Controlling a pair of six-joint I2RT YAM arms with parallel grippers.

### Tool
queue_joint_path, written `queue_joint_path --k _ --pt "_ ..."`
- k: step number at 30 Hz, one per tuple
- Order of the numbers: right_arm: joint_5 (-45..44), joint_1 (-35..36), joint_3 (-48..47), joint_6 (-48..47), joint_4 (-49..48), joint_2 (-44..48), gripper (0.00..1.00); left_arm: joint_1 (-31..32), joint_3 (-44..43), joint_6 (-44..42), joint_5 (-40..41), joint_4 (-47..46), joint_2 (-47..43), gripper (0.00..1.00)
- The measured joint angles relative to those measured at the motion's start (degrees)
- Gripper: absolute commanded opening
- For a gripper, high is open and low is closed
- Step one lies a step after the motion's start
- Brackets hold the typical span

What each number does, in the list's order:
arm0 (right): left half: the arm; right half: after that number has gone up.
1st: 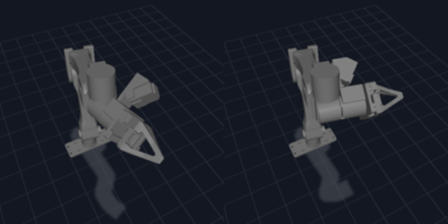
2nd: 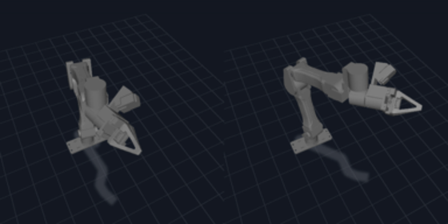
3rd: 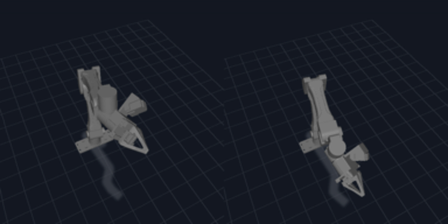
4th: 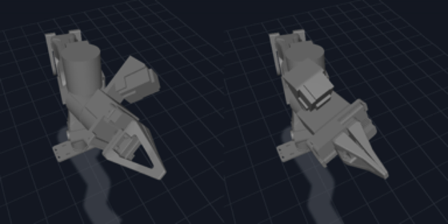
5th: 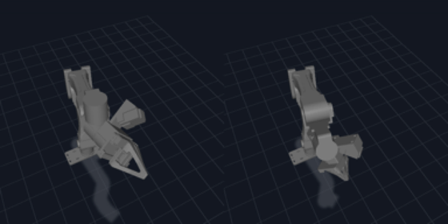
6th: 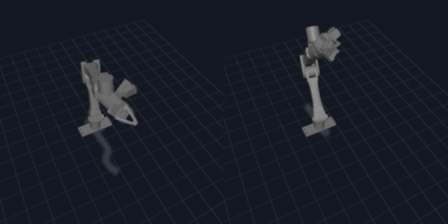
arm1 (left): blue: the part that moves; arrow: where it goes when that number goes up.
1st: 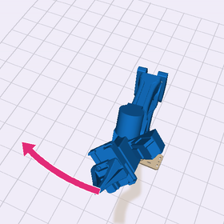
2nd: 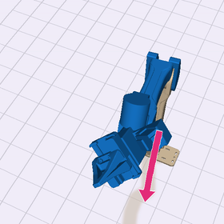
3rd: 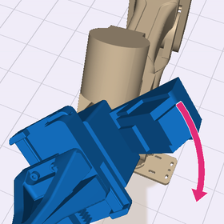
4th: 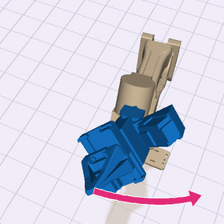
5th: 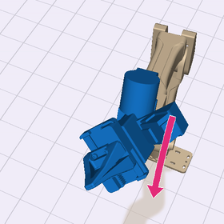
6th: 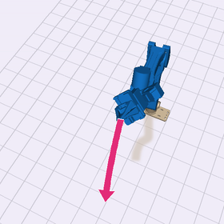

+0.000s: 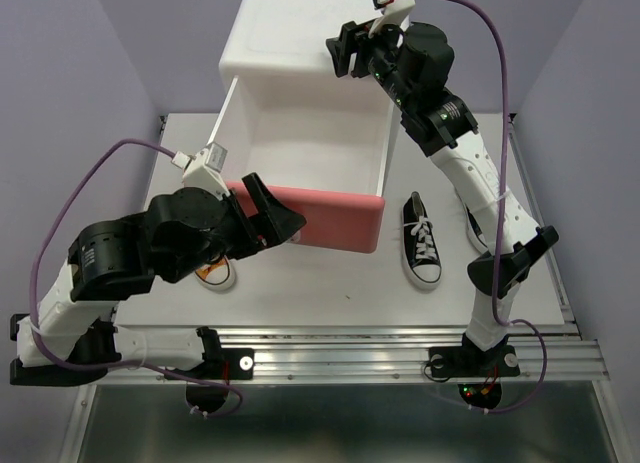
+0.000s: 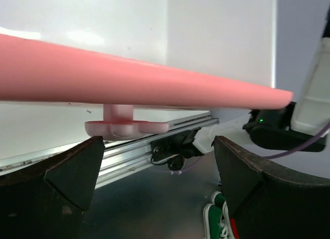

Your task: Place and organize the shoes in the shoe cabinet

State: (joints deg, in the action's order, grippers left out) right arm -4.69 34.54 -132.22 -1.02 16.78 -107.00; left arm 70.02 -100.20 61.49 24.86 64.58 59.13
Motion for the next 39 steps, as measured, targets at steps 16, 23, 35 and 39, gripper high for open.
queue_joint_path --k 16,23,35,39 --pt "0.28 -0.07 0.35 0.00 -0.46 0.11 0.69 0.00 -18.25 -5.64 -2.34 -0.90 6.45 0.99" --pt "0.61 -0.07 0.39 0.33 -0.59 0.17 0.70 0.00 -23.43 -9.05 -2.56 -5.11 8.70 0.99" --pt "1.51 -0.15 0.48 2.60 -1.25 0.44 0.77 -0.81 -21.35 -22.62 11.93 -26.40 10.56 0.99" --pt "1.49 -0.17 -0.61 3.52 -0.68 0.02 0.80 -10.73 -22.86 -26.08 13.94 -29.64 14.25 0.99"
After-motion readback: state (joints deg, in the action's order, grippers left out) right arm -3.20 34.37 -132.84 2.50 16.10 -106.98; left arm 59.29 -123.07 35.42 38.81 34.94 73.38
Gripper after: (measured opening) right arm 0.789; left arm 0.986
